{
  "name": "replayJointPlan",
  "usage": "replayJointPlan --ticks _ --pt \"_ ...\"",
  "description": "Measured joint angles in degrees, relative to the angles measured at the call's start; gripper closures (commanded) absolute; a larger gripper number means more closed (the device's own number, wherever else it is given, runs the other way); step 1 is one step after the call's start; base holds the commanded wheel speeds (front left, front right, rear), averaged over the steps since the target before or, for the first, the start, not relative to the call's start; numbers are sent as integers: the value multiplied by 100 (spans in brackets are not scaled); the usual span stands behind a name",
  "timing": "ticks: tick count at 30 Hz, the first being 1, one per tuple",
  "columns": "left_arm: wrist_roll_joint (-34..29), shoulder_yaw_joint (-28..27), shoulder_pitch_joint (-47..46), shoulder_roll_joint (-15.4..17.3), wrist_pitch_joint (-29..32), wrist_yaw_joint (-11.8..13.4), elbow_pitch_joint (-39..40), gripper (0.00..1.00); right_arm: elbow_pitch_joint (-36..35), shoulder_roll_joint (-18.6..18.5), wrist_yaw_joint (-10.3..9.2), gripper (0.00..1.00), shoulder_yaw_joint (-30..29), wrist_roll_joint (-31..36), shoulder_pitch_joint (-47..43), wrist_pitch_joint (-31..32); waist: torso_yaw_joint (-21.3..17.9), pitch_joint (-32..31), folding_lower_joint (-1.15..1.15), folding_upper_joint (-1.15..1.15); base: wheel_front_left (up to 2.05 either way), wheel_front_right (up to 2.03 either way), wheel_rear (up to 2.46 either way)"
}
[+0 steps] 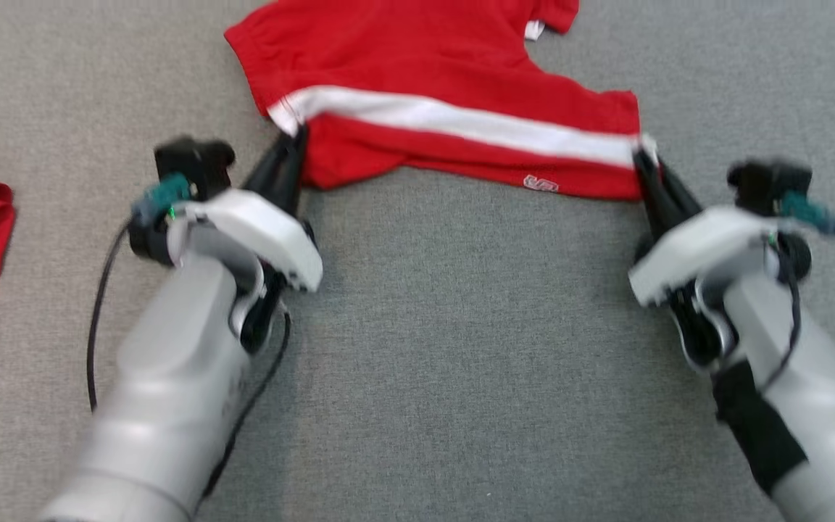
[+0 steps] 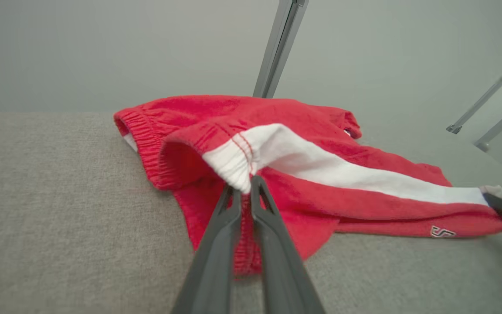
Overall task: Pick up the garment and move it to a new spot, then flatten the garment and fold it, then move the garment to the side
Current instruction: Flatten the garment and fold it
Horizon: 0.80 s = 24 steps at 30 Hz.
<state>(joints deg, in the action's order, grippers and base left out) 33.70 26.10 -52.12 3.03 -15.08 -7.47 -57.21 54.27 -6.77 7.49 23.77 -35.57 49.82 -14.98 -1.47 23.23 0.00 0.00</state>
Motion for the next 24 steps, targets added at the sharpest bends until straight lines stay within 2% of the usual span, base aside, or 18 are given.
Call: replayJointPlan --ticks 4,10,18,24 --pt "-213 -105 1193 126 -1 -1 1095 100 -1006 -324 0 100 -135 -147 -1388 -1 32 -327 0 0 0 0 0" --pt "-289 -348 2522 246 1 -3 2193 100 -2120 -471 1 100 -621 -62 -2972 -1 85 -780 0 0 0 0 0" --pt "-388 -325 4110 543 0 -3 3148 100 -3281 -344 1 100 -1069 402 -4628 0 105 -1396 0 0 0 0 0" --pt "-343 -310 5054 806 290 242 3872 100 -4202 -140 2 100 -1512 770 -5709 441 73 -1789 0 0 0 0 0"
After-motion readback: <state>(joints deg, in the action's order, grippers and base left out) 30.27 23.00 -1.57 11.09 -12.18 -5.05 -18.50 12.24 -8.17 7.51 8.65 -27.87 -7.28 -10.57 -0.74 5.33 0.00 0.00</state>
